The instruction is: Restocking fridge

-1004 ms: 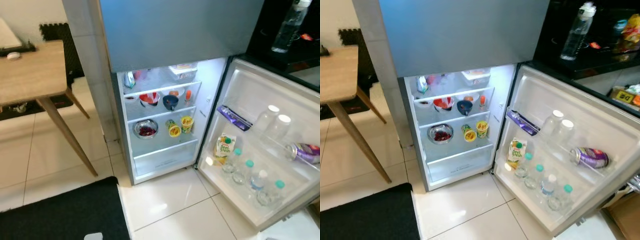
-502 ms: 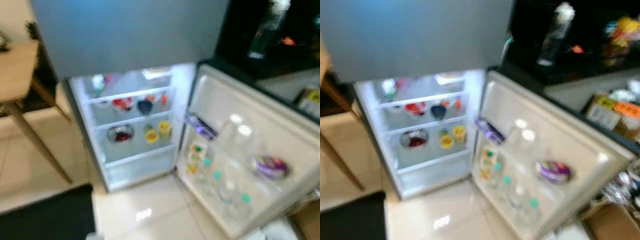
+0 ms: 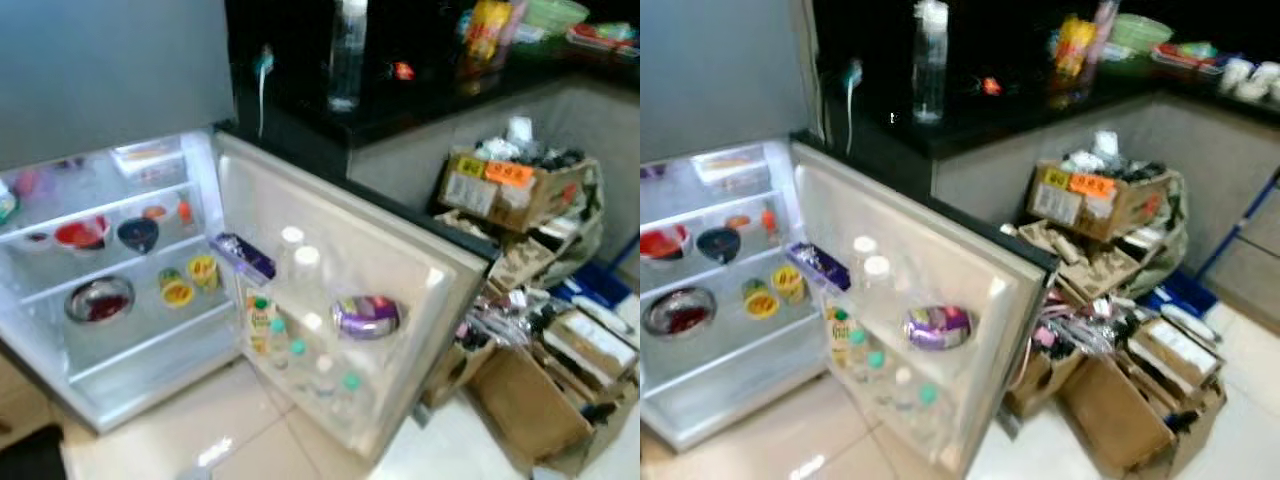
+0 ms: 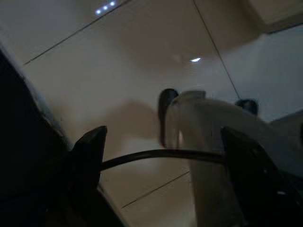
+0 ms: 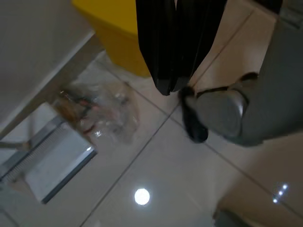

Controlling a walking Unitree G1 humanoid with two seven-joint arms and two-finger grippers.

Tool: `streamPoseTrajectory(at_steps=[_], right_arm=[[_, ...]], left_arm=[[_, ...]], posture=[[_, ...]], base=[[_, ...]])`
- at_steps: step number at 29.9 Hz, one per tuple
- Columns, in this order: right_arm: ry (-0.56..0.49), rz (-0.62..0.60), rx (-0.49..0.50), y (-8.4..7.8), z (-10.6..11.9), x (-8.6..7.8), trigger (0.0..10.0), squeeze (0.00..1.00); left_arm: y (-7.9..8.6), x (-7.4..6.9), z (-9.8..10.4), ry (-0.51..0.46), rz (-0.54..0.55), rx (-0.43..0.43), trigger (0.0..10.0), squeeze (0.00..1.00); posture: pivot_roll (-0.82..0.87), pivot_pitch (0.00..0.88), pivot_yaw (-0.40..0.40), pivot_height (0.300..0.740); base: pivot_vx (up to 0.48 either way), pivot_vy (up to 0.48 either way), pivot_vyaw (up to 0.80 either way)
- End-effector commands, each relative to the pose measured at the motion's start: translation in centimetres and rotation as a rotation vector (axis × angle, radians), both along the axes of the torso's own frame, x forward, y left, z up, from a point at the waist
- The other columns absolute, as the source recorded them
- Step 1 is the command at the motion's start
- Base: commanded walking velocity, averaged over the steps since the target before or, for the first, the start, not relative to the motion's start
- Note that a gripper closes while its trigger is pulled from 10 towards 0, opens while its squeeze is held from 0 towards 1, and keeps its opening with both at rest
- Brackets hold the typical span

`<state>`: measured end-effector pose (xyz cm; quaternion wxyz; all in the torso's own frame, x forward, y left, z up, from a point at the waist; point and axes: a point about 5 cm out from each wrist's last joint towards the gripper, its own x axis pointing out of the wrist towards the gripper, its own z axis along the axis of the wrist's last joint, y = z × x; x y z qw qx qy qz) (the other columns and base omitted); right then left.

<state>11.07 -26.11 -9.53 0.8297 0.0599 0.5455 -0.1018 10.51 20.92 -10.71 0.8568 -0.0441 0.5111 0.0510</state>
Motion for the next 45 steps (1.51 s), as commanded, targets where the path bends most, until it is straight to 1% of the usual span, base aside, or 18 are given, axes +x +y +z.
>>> streamPoseTrajectory(at_steps=[1, 8, 13, 18, 19, 20, 21, 22, 23, 27, 29, 31, 33, 35, 37, 40, 44, 45], right_arm=[[-0.003, -0.005, -0.015, -0.5, 0.1, -0.2, 10.0, 0.0], [-0.036, -0.002, -0.014, -0.7, 0.4, 0.5, 10.0, 0.0], [-0.276, -0.054, -0.016, -2.1, 3.0, 5.6, 10.0, 0.0], [-0.285, -0.059, -0.017, -2.2, 3.1, 5.8, 10.0, 0.0], [-0.436, -0.112, 0.051, -2.7, 5.1, 8.9, 10.0, 0.0], [-0.436, -0.112, 0.051, -2.7, 5.1, 8.9, 10.0, 0.0], [-0.59, -0.133, 0.139, -2.9, 7.4, 11.9, 10.0, 0.0], [-0.59, -0.133, 0.139, -2.9, 7.4, 11.9, 10.0, 0.0], [-0.7, -0.14, 0.201, -3.0, 9.1, 13.8, 10.0, 0.0], [-0.761, -0.139, 0.236, -3.0, 10.2, 14.8, 10.0, 0.0], [-0.796, -0.047, 0.279, -2.2, 11.0, 16.0, 10.0, 0.0], [-0.841, 0.168, 0.381, 0.2, 12.2, 17.5, 10.0, 0.0], [-0.855, 0.351, 0.4, 2.4, 12.5, 18.0, 10.0, 0.0], [-0.855, 0.351, 0.4, 2.4, 12.5, 18.0, 10.0, 0.0], [-0.861, 0.49, 0.398, 4.2, 12.4, 17.9, 10.0, 0.0], [-0.861, 0.49, 0.398, 4.2, 12.4, 17.9, 10.0, 0.0], [-0.871, 0.741, 0.605, 7.4, 12.7, 17.0, 10.0, 0.0], [-0.871, 0.741, 0.605, 7.4, 12.7, 17.0, 10.0, 0.0]], left_arm=[[-0.2, -0.5, -0.2, 0.023, -0.014, 0.003, 10.0, 0.0], [-0.2, -0.5, -0.2, 0.022, -0.02, 0.006, 10.0, 0.0], [-0.1, -0.6, -0.2, 0.026, -0.03, 0.009, 10.0, 0.0], [-0.1, -0.6, -0.2, 0.027, -0.03, 0.009, 10.0, 0.0], [-0.1, -0.6, -0.2, 0.027, -0.03, 0.009, 10.0, 0.0], [-0.1, -0.6, -0.2, 0.027, -0.03, 0.009, 10.0, 0.0], [0.0, -0.6, -0.2, 0.028, -0.03, 0.01, 10.0, 0.0], [0.0, -0.6, -0.2, 0.028, -0.03, 0.01, 10.0, 0.0], [0.0, -0.6, -0.2, 0.029, -0.031, 0.01, 10.0, 0.0], [0.0, -0.6, -0.2, 0.029, -0.031, 0.011, 10.0, 0.0], [0.0, -0.7, -0.2, 0.031, -0.028, 0.011, 10.0, 0.0], [-0.1, -0.9, -0.3, 0.036, -0.023, 0.011, 10.0, 0.0], [-0.1, -1.0, -0.3, 0.04, -0.021, 0.01, 10.0, 0.0], [-0.1, -1.0, -0.3, 0.04, -0.021, 0.01, 10.0, 0.0], [-0.1, -1.0, -0.3, 0.043, -0.022, 0.012, 10.0, 0.0], [-0.1, -1.0, -0.3, 0.043, -0.022, 0.012, 10.0, 0.0], [0.0, -1.1, -0.3, 0.042, -0.024, 0.012, 10.0, 0.0], [0.0, -1.1, -0.3, 0.042, -0.024, 0.012, 10.0, 0.0]], posture=[[-0.08, 0.0, -0.028, 0.74], [-0.08, 0.0, -0.028, 0.74], [-0.08, 0.0, -0.026, 0.74], [-0.08, 0.0, -0.026, 0.74], [-0.08, 0.0, -0.022, 0.74], [-0.08, 0.0, -0.022, 0.74], [-0.08, 0.0, -0.022, 0.74], [-0.08, 0.0, -0.022, 0.74], [-0.08, 0.0, -0.022, 0.74], [-0.08, 0.0, -0.022, 0.74], [-0.08, 0.0, -0.022, 0.74], [-0.07, 0.0, -0.027, 0.74], [-0.07, 0.0, -0.027, 0.74], [-0.07, 0.0, -0.027, 0.74], [-0.07, 0.0, -0.021, 0.74], [-0.07, 0.0, -0.021, 0.74], [-0.07, 0.0, -0.022, 0.74], [-0.07, 0.0, -0.022, 0.74]], base=[[0.0, 0.0, 0.0], [0.0, 0.0, 0.0], [0.0, 0.0, 0.0], [0.0, 0.0, 0.0], [0.0, 0.0, 0.0], [0.0, 0.0, 0.0], [0.0, 0.0, 0.0], [0.0, 0.0, 0.0], [0.0, 0.0, 0.0], [0.0, 0.0, 0.0], [0.0, 0.0, 0.0], [0.0, 0.0, 0.0], [0.0, 0.0, 0.0], [0.0, 0.0, 0.0], [0.0, 0.0, 0.0], [0.0, 0.0, 0.0], [0.0, 0.0, 0.0], [0.0, 0.0, 0.0]])
